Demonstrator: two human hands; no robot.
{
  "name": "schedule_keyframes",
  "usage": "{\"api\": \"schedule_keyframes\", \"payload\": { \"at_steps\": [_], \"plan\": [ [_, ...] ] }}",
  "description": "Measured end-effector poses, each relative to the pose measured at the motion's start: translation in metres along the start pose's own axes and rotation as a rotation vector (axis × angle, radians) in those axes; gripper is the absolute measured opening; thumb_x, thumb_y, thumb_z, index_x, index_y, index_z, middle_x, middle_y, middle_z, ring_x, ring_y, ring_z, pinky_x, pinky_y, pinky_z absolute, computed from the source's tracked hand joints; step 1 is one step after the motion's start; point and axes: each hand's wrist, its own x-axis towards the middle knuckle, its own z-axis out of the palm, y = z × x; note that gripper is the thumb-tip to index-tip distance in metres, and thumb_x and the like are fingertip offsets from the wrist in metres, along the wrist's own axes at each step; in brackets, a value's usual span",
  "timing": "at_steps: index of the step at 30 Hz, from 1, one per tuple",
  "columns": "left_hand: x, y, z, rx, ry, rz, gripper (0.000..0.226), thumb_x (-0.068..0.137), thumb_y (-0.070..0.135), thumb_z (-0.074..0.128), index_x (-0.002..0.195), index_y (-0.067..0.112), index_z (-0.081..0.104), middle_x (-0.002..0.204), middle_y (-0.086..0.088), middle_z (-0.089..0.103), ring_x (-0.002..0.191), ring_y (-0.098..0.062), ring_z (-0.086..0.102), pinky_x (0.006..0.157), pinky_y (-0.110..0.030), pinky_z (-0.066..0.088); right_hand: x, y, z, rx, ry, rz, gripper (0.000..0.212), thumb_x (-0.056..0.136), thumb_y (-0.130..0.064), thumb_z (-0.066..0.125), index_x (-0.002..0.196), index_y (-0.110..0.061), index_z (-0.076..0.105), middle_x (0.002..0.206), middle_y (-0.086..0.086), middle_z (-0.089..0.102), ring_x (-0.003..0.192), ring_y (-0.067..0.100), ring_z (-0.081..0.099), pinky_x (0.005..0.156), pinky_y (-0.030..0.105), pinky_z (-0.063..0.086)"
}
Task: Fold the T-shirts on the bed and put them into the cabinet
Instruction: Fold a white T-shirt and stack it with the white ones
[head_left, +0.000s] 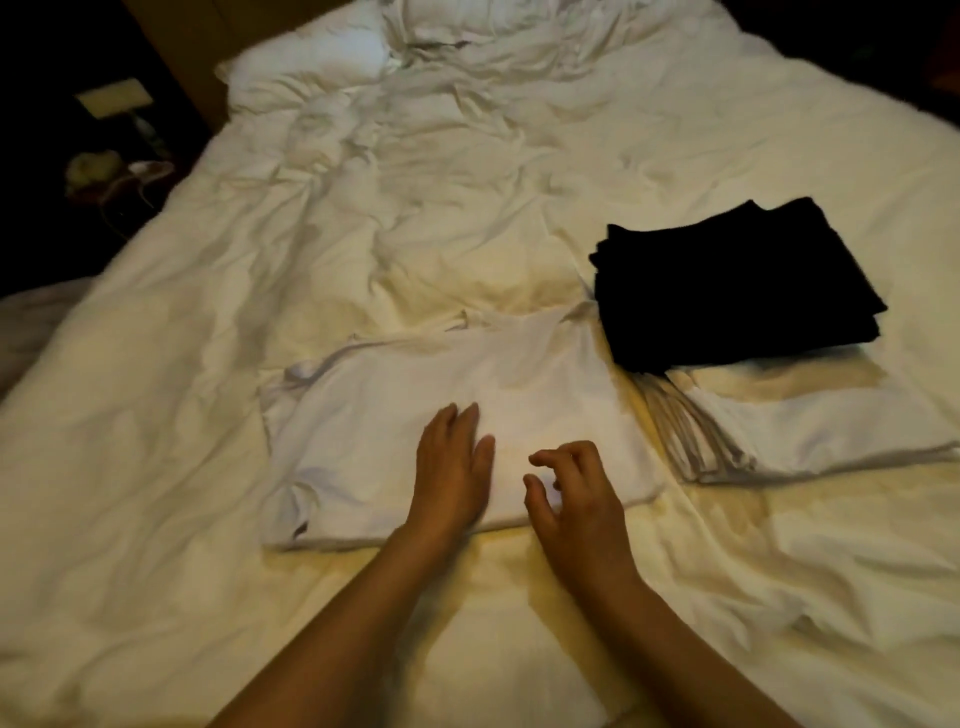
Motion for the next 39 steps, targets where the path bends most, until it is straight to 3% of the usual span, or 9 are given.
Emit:
{"api": "schedule_keyframes", "payload": {
  "at_steps": [3,8,12,15,19,24,31,35,39],
  "plan": [
    [-0.036,-0.037,-0.02,-0.064,0.037,0.013,0.046,0.105,0.041,0.041,0.149,0.027,0.044,0.158,0.004,0.032,0.145,-0.012,0.026,0.122,-0.037,0.025,0.006,-0.016,0.022,-0.052,-0.081,-0.022,0.016,0.088,-0.023,0.064,0.102,-0.015,0.068,0.1,0.002,0.062,0.082,0.02,0.061,0.072,0.027,0.048],
    [-0.082,-0.077,-0.051,-0.172,0.144,0.139,0.031,0.103,0.03,0.051,0.132,0.029,0.061,0.135,0.017,0.047,0.13,0.007,0.038,0.113,-0.016,0.03,0.027,-0.041,0.062,-0.113,-0.316,-0.045,0.019,0.093,-0.022,0.066,0.11,-0.013,0.067,0.108,0.006,0.06,0.098,0.025,0.057,0.084,0.032,0.044],
    [-0.099,-0.109,-0.077,-0.181,0.469,0.139,0.029,0.098,0.036,0.055,0.119,0.021,0.069,0.122,0.01,0.06,0.121,-0.004,0.05,0.106,-0.02,0.039,0.05,-0.066,0.1,-0.205,-0.424,-0.139,0.022,0.094,-0.025,0.063,0.111,-0.011,0.065,0.108,0.01,0.06,0.1,0.029,0.056,0.084,0.037,0.042],
    [-0.102,-0.131,-0.091,-0.25,0.633,-0.093,0.042,0.096,0.046,0.053,0.123,0.017,0.066,0.127,0.001,0.056,0.122,-0.013,0.048,0.104,-0.026,0.041,0.072,-0.084,0.128,-0.232,-0.521,-0.184,0.026,0.096,-0.027,0.059,0.115,-0.011,0.063,0.111,0.011,0.058,0.104,0.029,0.054,0.085,0.036,0.041],
    [-0.095,-0.157,-0.098,-0.391,0.495,-0.373,0.053,0.094,0.034,0.065,0.14,0.01,0.052,0.127,-0.005,0.054,0.117,-0.018,0.052,0.103,-0.032,0.044,0.106,-0.108,0.174,-0.237,-0.587,-0.172,0.032,0.096,-0.027,0.059,0.123,-0.01,0.059,0.121,0.012,0.056,0.113,0.028,0.052,0.087,0.034,0.041],
    [-0.08,-0.173,-0.104,-0.454,0.443,-0.398,0.018,0.09,0.03,0.072,0.098,0.014,0.072,0.088,0.002,0.067,0.081,-0.01,0.061,0.075,-0.021,0.044,0.143,-0.126,0.223,-0.329,-0.566,-0.216,0.04,0.096,-0.025,0.059,0.133,-0.01,0.053,0.132,0.013,0.051,0.125,0.03,0.043,0.093,0.038,0.041],
    [-0.079,-0.184,-0.117,-0.843,0.518,-0.382,0.01,0.087,0.014,0.077,0.086,0.011,0.067,0.083,-0.001,0.067,0.072,-0.005,0.059,0.07,-0.015,0.046,0.177,-0.138,0.277,-0.377,-0.659,-0.271,0.049,0.097,-0.017,0.057,0.143,-0.01,0.044,0.145,0.013,0.044,0.13,0.033,0.038,0.097,0.043,0.042],
    [-0.081,-0.187,-0.13,-1.125,0.419,-0.372,0.027,0.07,0.034,0.073,0.069,0.015,0.053,0.062,0.003,0.044,0.06,-0.01,0.04,0.056,-0.02,0.035,0.19,-0.139,0.291,-0.451,-0.684,-0.312,0.023,0.099,-0.018,0.046,0.111,-0.005,0.062,0.113,0.017,0.061,0.111,0.034,0.049,0.083,0.041,0.045],
    [-0.08,-0.194,-0.137,-1.207,0.323,-0.349,0.024,0.06,0.035,0.069,0.056,0.025,0.047,0.058,0.007,0.033,0.057,-0.009,0.029,0.053,-0.021,0.027,0.191,-0.146,0.298,-0.381,-0.664,-0.333,0.022,0.102,-0.023,0.043,0.103,-0.004,0.056,0.102,0.016,0.059,0.096,0.034,0.054,0.071,0.037,0.038]
  ]
}}
